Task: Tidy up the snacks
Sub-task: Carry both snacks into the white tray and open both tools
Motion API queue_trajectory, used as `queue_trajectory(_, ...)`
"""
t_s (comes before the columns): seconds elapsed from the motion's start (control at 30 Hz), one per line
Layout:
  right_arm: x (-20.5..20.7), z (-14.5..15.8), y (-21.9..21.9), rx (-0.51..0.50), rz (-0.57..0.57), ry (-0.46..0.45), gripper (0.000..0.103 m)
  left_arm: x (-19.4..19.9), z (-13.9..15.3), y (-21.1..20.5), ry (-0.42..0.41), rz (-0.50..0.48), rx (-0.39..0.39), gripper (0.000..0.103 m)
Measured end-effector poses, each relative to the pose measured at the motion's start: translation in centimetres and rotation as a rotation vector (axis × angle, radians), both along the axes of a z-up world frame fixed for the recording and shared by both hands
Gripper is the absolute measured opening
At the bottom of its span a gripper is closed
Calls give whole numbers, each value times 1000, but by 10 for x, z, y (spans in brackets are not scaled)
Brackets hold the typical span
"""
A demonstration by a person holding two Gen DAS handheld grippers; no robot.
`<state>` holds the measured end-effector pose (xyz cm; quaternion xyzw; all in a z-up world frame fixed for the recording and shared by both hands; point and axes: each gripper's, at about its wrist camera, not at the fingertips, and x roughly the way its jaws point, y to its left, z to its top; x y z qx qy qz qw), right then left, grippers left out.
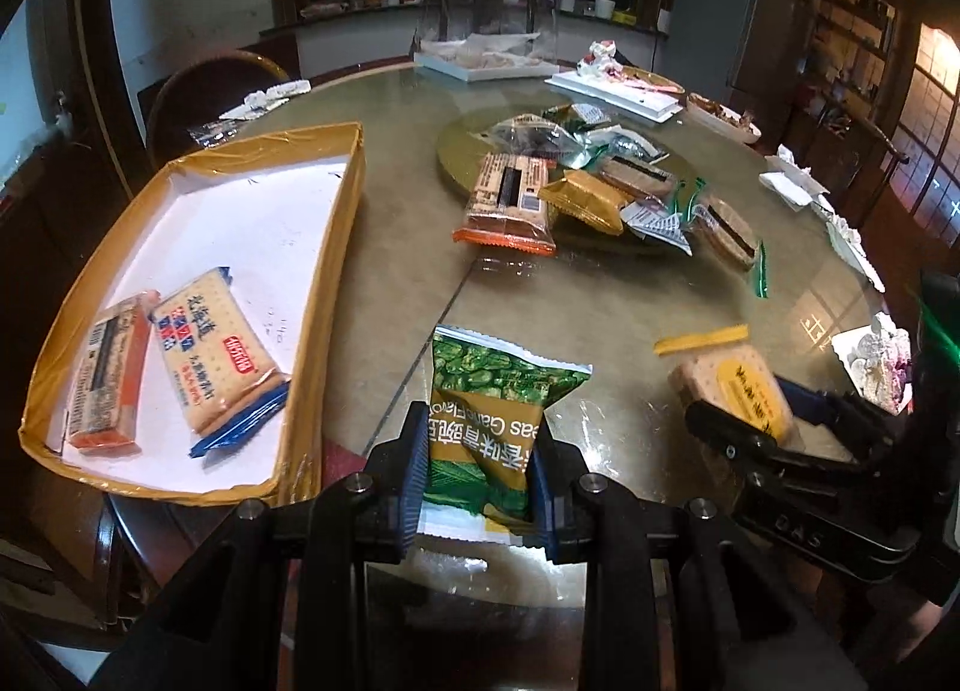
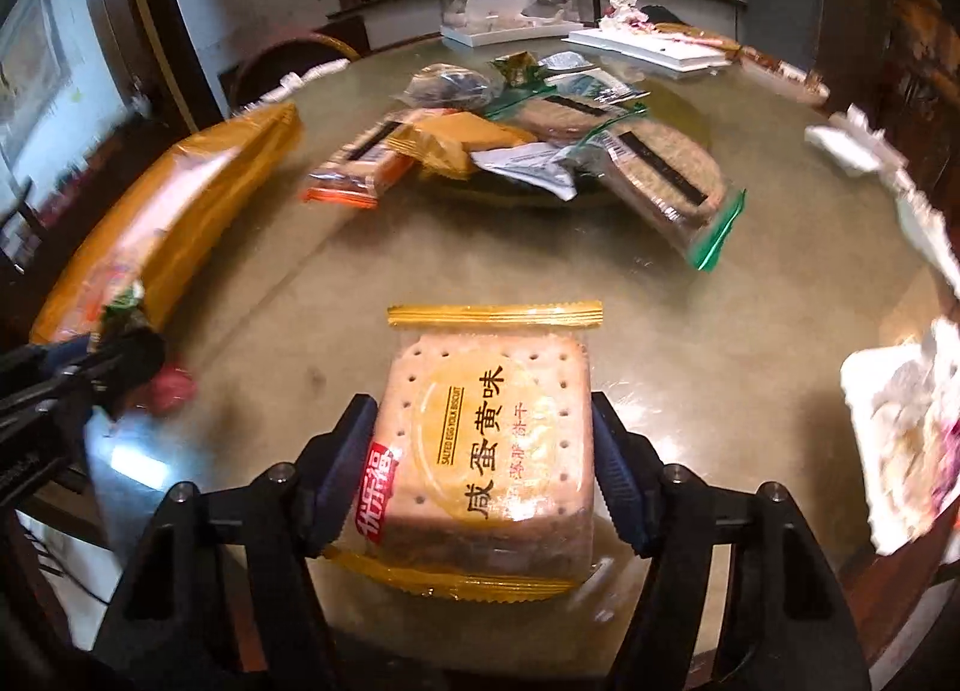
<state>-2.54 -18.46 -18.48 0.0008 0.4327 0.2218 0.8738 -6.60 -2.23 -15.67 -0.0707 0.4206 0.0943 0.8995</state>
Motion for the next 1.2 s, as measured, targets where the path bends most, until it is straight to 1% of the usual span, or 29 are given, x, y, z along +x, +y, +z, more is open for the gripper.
queue_trajectory(0.03, -3, 2, -1, 54, 15, 13, 70, -3, 2, 0, -7, 3, 1, 29)
queue_trajectory(0.07, -6, 4, -2, 76, 18, 15, 69, -5, 3, 0, -12, 4, 0, 29)
queue_trajectory(0.2, -20, 22, 3, 133, 40, -28, 69, -17, 14, 3, -44, 11, -10, 29)
queue_trajectory(0.3, -29, 41, 10, 197, 79, -58, 69, -28, 29, 11, -79, 21, -32, 29)
queue_trajectory(0.43, -35, 66, 34, 248, 148, -100, 69, -42, 53, 36, -137, 61, -53, 29)
queue_trajectory(0.53, -28, 78, 64, 269, 214, -97, 69, -46, 61, 59, -157, 105, -61, 29)
queue_trajectory(0.7, -13, 81, 120, 271, 304, -72, 69, -47, 66, 110, -175, 196, -83, 29)
queue_trajectory(0.83, 6, 81, 165, 281, 361, -30, 69, -40, 67, 153, -180, 262, -75, 29)
queue_trajectory(0.97, 29, 82, 204, 278, 378, -1, 69, -24, 64, 195, -166, 307, -39, 29)
queue_trajectory(1.03, 40, 82, 222, 283, 384, 15, 69, -12, 59, 214, -137, 322, -31, 29)
queue_trajectory(1.2, 59, 69, 251, 243, 361, 51, 69, 9, 38, 249, -83, 311, -104, 29)
